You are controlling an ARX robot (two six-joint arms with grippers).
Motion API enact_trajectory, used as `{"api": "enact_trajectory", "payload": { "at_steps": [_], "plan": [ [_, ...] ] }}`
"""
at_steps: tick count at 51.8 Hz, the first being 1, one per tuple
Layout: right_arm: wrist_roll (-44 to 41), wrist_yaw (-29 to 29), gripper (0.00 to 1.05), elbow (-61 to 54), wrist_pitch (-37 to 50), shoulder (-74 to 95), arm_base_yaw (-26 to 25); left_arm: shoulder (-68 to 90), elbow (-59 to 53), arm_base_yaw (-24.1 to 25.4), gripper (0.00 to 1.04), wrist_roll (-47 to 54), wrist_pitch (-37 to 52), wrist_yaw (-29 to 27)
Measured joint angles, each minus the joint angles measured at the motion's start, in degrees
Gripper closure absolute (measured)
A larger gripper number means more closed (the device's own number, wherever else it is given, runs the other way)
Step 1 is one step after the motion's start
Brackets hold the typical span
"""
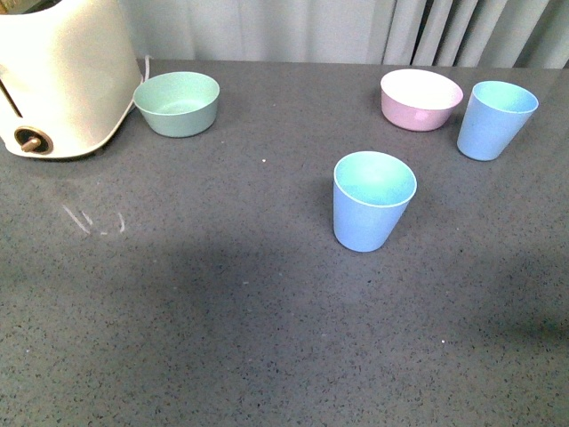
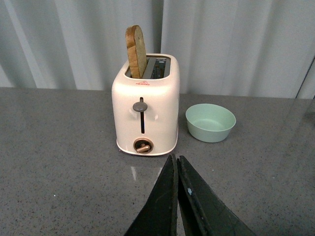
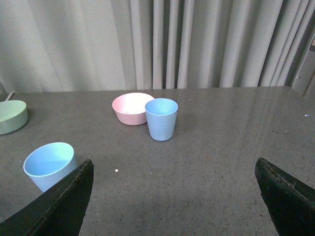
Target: Stack blue cups with both arms
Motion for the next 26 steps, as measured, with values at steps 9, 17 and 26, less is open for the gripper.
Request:
{"api": "enact_trajectory", "payload": {
  "at_steps": [9, 17, 26],
  "plan": [
    [-0.02, 0.02, 0.09, 0.0, 0.0, 0.0, 0.0, -9.88, -0.81, 4.72, 1.03, 0.04, -8.61, 4.63],
    [-0.02, 0.02, 0.09, 0.0, 0.0, 0.0, 0.0, -17.31, -0.85, 4.76, 1.03, 0.04, -15.43, 4.66],
    [-0.02, 0.02, 0.09, 0.0, 0.0, 0.0, 0.0, -23.5, -0.85, 4.76, 1.03, 0.04, -21.31, 4.66]
  ]
}}
